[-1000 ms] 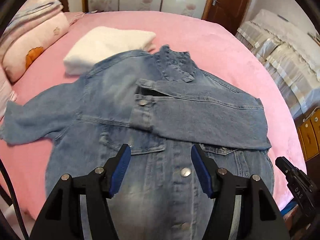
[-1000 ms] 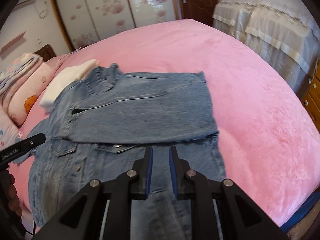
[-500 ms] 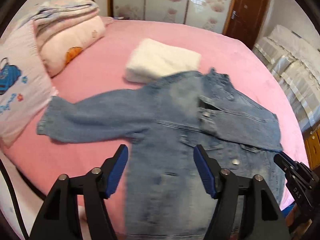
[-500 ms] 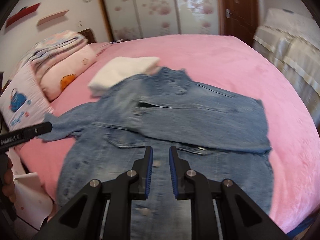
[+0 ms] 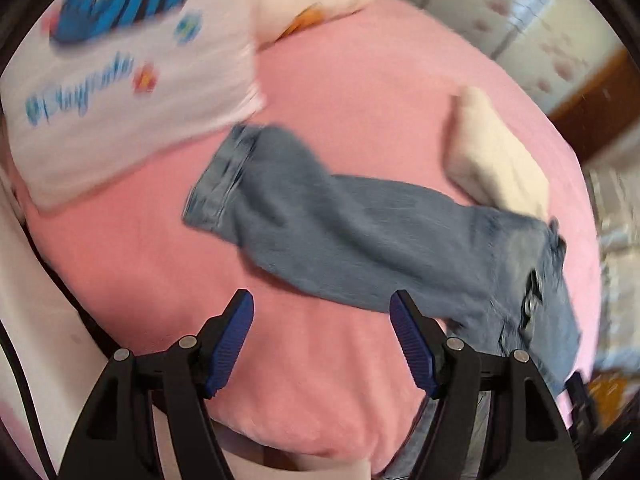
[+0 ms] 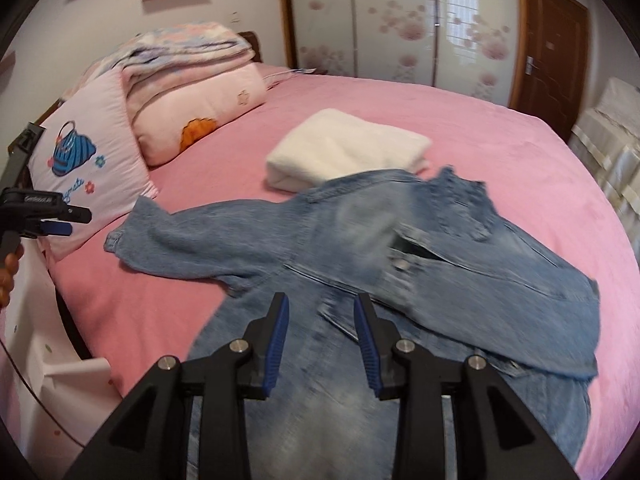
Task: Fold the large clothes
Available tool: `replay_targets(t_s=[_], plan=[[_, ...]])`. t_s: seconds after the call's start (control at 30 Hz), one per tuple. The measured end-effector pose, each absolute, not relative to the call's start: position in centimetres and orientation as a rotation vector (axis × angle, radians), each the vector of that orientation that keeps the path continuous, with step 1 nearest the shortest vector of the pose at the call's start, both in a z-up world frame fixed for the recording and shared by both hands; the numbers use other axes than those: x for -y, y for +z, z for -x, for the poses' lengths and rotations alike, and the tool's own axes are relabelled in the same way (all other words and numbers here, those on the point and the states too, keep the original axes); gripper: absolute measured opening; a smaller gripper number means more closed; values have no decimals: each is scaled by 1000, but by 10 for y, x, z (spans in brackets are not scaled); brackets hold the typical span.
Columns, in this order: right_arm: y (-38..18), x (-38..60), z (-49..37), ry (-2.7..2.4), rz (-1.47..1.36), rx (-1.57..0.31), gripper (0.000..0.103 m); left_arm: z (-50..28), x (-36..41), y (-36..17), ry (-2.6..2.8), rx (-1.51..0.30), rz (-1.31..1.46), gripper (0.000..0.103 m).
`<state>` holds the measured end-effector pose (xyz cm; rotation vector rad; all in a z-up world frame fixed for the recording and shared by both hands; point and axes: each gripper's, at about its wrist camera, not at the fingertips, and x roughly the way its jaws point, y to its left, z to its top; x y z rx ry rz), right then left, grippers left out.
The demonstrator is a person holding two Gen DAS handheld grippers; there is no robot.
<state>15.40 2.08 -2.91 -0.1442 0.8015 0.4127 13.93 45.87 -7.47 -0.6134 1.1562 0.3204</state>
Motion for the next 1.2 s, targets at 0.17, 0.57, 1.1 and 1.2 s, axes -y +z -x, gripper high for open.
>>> replay_targets(t_s=[0.17, 0.57, 1.1, 1.2], plan=[[-40, -59, -165, 462, 163, -823, 34, -152, -510, -133, 392, -1204, 860, 64], [-71, -70, -175, 439, 211, -885, 34, -178, -510, -221, 456, -1258, 1087, 61], [-88, 40, -166, 281, 102, -925, 34, -254, -211, -65, 29, -906, 296, 7], [-88, 76, -167, 214, 46, -929, 34, -258, -128, -100, -187, -1028, 252, 28]])
